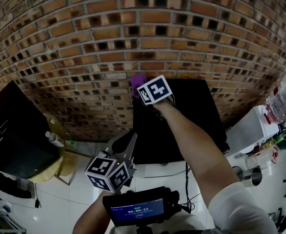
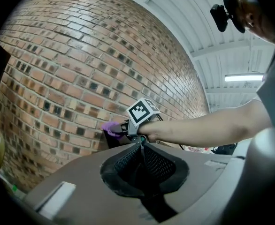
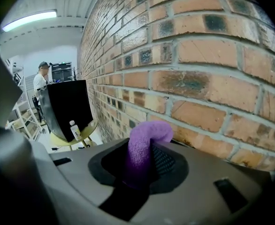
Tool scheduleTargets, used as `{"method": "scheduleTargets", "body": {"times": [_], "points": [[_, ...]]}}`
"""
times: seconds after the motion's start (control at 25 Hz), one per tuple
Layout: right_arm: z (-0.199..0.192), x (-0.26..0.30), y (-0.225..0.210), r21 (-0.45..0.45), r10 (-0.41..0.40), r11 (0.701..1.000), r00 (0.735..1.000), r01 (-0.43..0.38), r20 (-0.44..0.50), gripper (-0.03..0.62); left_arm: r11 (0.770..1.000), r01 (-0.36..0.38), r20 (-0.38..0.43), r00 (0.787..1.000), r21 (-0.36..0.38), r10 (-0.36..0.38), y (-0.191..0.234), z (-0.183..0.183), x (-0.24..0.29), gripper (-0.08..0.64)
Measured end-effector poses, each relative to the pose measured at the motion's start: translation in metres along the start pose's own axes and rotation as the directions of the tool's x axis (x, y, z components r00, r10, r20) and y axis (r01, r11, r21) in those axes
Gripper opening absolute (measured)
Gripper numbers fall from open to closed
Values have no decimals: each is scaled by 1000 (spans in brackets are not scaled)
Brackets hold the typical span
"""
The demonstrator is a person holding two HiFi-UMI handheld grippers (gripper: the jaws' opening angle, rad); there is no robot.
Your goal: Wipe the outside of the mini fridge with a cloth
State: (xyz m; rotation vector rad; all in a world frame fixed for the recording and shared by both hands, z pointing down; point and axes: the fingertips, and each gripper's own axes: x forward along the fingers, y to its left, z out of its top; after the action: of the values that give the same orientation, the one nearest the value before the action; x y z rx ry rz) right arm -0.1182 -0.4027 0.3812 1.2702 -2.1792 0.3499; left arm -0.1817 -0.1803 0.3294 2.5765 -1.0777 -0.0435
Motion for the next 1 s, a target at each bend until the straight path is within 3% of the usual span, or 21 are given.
{"method": "scheduleTargets", "body": {"times": [1.0], "points": [[-89,-100,-169,62,-243,967,968,247,-65,120,999,40,6,999,-22,-40,-32,0,13,31]]}}
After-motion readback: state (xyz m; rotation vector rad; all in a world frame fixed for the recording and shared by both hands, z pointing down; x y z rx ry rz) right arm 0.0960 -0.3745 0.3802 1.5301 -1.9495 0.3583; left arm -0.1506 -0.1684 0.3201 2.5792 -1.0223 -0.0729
